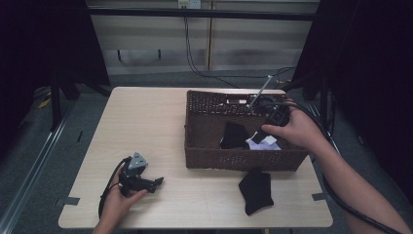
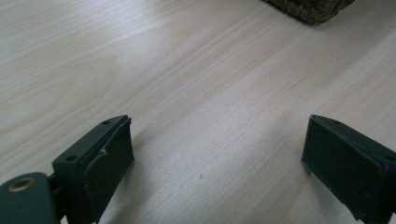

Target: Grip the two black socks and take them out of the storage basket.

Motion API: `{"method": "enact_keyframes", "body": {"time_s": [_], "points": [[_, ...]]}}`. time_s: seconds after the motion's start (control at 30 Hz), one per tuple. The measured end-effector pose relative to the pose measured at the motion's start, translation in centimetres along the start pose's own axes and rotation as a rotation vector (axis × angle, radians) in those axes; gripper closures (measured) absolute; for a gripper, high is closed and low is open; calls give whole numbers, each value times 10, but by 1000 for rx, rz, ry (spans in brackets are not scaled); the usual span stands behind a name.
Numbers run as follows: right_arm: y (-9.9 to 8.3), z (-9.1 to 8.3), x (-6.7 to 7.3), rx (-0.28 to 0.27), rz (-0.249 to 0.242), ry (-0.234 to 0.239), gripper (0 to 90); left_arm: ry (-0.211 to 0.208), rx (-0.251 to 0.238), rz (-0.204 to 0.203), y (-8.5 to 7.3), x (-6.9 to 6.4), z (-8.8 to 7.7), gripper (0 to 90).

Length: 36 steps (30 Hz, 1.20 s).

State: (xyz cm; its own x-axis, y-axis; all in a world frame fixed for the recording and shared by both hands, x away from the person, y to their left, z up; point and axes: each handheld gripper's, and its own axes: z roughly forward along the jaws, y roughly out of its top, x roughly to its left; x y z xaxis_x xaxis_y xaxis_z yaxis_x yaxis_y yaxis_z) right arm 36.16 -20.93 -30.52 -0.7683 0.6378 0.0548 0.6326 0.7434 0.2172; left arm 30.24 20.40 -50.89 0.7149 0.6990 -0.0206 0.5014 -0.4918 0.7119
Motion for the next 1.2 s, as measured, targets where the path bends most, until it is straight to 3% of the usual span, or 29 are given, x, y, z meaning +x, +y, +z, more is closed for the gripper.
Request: {"method": "enact_keyframes", "body": {"time_s": [0.17,0.33,0.5,0.77,0.83,1.2], "points": [[18,16,-17,-6,32,-28,518,0,0,-1,0,0,0,79],[30,45,-34,-8,76,-27,484,1,-3,-1,0,0,0,79],[38,74,-47,13,119,-25,470,2,-4,-1,0,0,0,79],[42,104,-67,19,172,-37,453,2,-4,0,0,0,0,79],[42,111,-70,25,190,-30,453,2,-5,0,0,0,0,79],[47,139,-76,70,193,-45,467,2,-5,0,0,0,0,79]]}}
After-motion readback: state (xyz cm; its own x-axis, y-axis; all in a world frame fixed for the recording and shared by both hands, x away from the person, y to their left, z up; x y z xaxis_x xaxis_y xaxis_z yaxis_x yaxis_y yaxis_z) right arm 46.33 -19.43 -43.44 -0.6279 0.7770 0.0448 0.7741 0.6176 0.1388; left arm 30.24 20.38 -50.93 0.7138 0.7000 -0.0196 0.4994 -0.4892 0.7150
